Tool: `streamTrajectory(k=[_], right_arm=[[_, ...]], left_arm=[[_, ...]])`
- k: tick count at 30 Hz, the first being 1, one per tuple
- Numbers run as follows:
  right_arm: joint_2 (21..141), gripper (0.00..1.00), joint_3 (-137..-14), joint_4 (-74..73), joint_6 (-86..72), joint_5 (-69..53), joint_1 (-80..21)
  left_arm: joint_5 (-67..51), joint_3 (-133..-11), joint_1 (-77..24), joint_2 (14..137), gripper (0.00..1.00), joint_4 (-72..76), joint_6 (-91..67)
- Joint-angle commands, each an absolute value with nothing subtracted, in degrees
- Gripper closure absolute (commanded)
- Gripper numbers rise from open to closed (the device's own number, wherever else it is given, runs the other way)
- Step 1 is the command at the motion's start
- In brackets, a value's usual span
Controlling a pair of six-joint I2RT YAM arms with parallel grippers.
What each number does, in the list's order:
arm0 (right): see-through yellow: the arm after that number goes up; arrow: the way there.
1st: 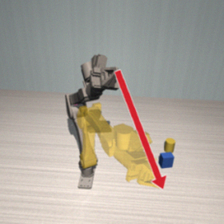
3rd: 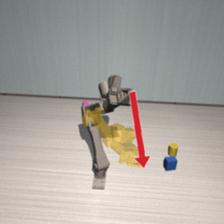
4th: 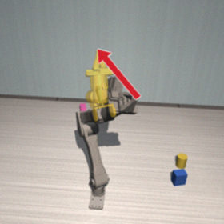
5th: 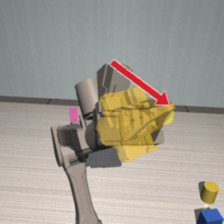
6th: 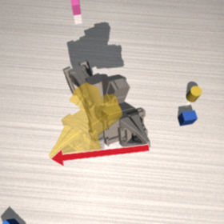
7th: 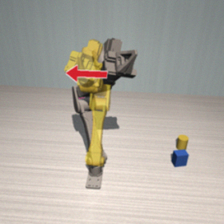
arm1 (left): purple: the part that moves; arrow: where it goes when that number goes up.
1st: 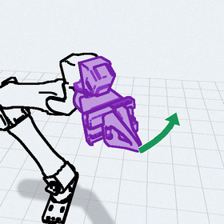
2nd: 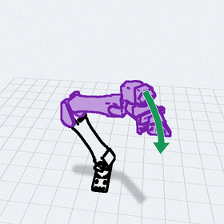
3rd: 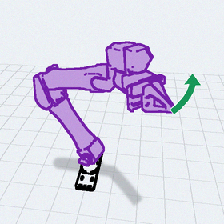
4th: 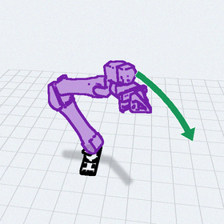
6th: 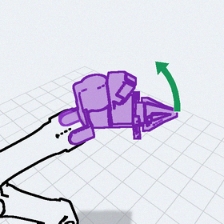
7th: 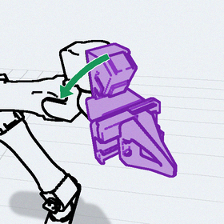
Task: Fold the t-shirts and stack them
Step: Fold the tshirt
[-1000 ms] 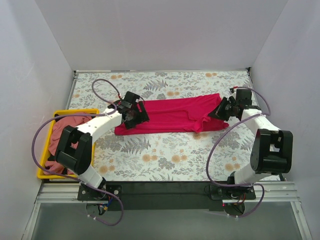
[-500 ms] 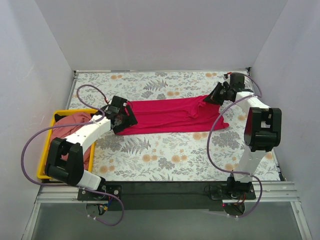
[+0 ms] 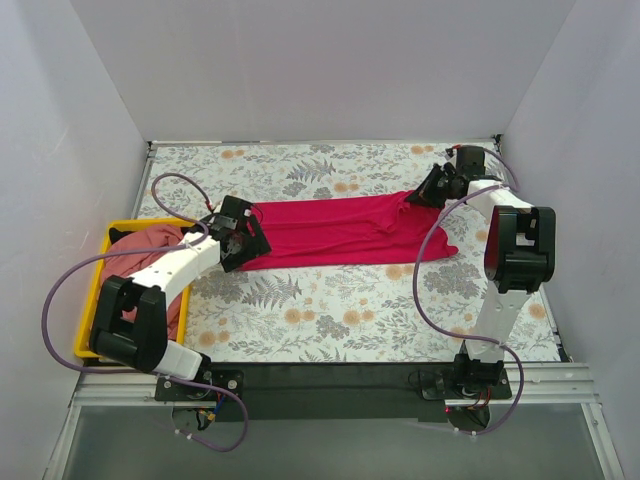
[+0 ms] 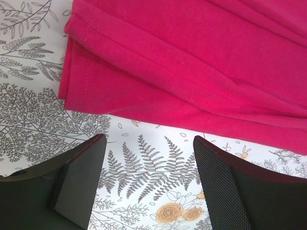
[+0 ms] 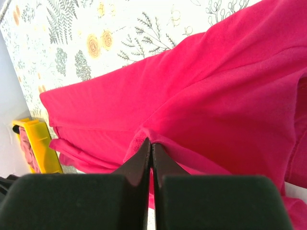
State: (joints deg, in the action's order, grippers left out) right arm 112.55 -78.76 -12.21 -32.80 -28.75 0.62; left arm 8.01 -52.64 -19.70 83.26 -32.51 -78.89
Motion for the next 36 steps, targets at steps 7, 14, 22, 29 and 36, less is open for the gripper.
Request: streamTrajectory(k=[7,14,22,29,36], right_arm=[[113.5,0.84,-81.6,-8.7,-35.5,-25.3,0.5],[113.8,0.81,-83.3,-7.0,-34.9,-25.1,0.1],[107.2,0.5,-77.0,-7.1,-30.0,-23.5,0.1],[96.0,0.36,-68.2,-7.5,-23.5,-19.3,-4.8],[95.2,0.38,-69.6,-10.3,-2.3,-18.8,-18.1]], left_arm=[[10.2,-49.7,-18.5,78.2,0.28,-33.1,-79.2],[10.0,-49.3,-18.2,76.9,0.29,-33.4,-79.5],[9.9,-49.4,-18.2,75.2,0.29,-34.3,-79.7],[9.2,-49.0,-18.3,75.5,0.29,-33.1,-79.6],[14.1,-49.3,-17.5,77.2,0.43,-32.9,-80.6]])
